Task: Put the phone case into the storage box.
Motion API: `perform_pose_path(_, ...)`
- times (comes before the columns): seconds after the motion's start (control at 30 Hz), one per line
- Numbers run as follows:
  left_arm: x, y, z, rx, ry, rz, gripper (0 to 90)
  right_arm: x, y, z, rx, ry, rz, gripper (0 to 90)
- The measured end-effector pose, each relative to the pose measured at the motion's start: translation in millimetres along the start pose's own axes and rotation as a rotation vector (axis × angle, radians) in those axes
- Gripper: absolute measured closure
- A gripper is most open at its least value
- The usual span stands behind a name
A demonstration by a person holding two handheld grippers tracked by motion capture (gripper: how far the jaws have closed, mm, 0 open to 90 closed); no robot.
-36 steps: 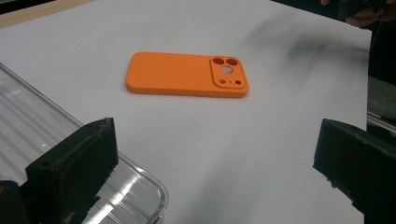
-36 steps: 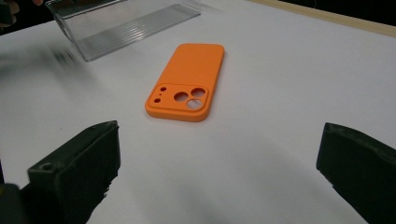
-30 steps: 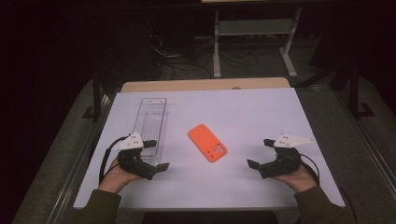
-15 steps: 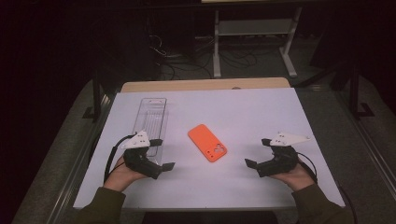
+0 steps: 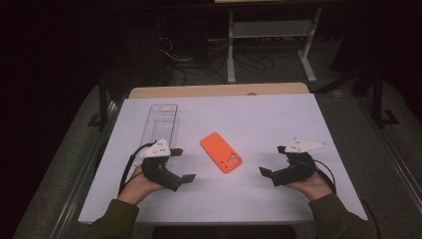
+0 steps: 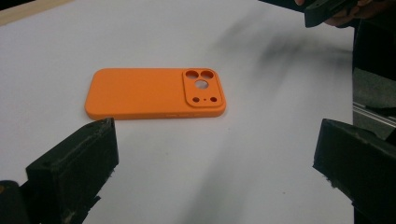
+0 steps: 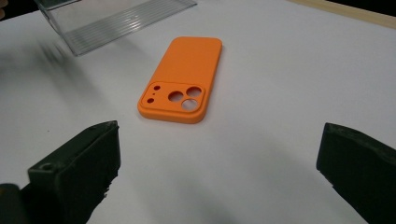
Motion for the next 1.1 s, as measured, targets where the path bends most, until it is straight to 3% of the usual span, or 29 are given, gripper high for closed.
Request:
perform_pose_path(0.37,3.3,-6.0,1.9,-0.004,-0.002,0.000,0.0,-1.0,-15.0,-13.2,-0.061,-0.010,0.028,0.0)
perform_pose_path(0.73,7.1,-11.4,2.1,-0.013,0.002,0.003,0.0,-1.3,-32.2,-25.7,-0.096,-0.019,0.015,0.0)
perform_pose_path(1.1,9.2,-13.3,5.5,-0.012,-0.007,0.010,0.0,-5.1,-39.7,-39.4,-0.086,-0.011,0.019,0.0)
Point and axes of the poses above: each handheld gripper's, and its own axes: y roughly backward along the jaws, z roughly out of its underside, x roughly to its right, the point moved 3 cm from there along -y, roughly forward along the jaws, and after that the axes turned 1 degree about y, right-handed, at the moved point
